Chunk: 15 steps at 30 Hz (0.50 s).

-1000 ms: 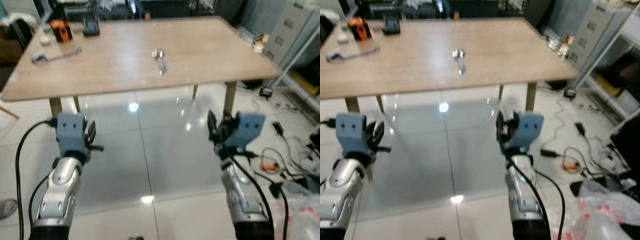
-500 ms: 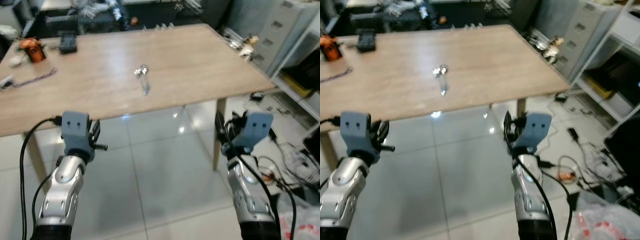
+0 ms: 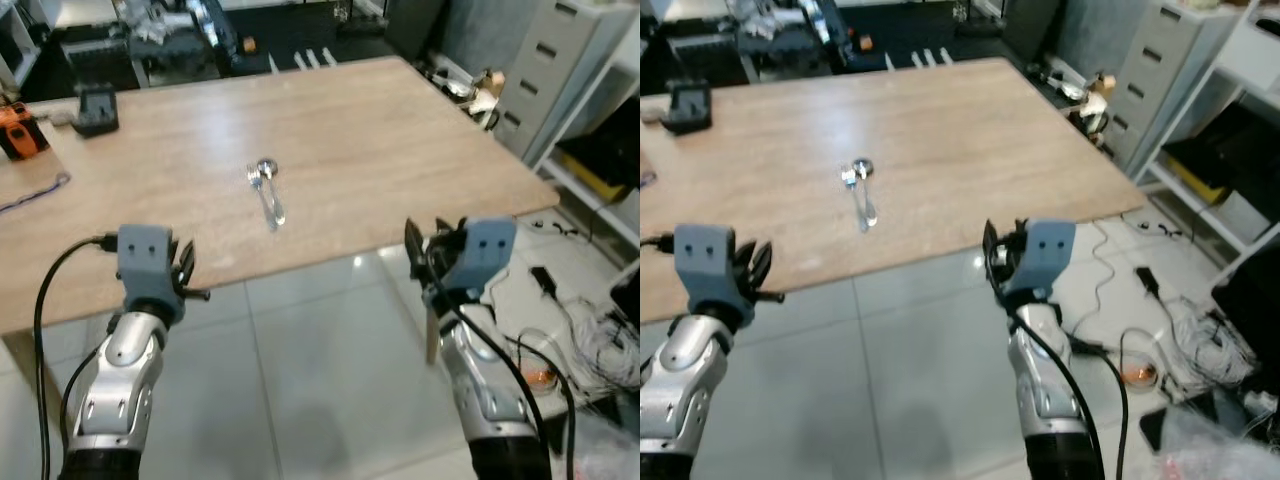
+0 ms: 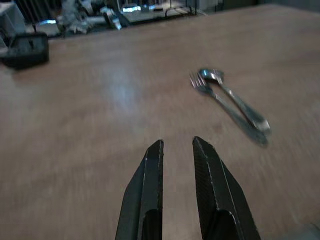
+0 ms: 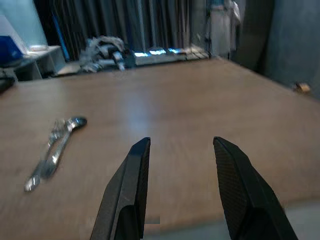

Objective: Setting the table

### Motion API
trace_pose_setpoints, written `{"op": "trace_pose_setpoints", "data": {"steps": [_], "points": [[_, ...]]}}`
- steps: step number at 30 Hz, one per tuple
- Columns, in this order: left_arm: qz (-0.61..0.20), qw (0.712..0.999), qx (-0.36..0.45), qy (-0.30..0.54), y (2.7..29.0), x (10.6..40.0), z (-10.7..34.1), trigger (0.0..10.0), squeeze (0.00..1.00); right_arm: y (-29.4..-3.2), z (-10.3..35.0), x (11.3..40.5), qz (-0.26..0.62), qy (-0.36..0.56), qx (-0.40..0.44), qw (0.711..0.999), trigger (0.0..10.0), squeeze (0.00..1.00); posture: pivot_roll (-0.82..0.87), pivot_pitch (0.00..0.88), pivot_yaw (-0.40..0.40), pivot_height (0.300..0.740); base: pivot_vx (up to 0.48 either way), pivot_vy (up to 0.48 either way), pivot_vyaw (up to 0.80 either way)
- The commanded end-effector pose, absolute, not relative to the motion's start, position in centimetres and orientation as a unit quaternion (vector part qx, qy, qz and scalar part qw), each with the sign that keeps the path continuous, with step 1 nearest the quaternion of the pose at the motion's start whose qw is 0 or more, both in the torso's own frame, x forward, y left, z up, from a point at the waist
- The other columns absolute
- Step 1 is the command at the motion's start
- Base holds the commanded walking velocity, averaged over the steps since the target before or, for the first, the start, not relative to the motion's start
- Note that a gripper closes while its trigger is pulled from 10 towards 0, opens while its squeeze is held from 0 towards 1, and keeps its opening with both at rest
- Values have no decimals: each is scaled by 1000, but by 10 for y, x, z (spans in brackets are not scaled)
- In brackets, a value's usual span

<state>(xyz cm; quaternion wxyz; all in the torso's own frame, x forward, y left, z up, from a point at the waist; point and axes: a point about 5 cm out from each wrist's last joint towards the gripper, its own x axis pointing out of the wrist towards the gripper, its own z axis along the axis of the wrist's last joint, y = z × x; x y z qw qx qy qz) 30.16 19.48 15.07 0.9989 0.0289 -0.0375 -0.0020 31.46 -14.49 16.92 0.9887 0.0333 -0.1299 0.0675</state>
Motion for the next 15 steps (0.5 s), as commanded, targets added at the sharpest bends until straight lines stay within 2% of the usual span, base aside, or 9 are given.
{"op": "trace_pose_setpoints", "data": {"steps": [1,15], "points": [[8,999,35,-26,201,299,147,10000,0,-131,168,312,105,-121,23,987,10000,0,60,31,70,740,480,0,0],[11,999,38,-26,201,296,146,10000,0,-108,174,308,168,-121,25,978,10000,0,67,44,67,740,480,0,0]]}}
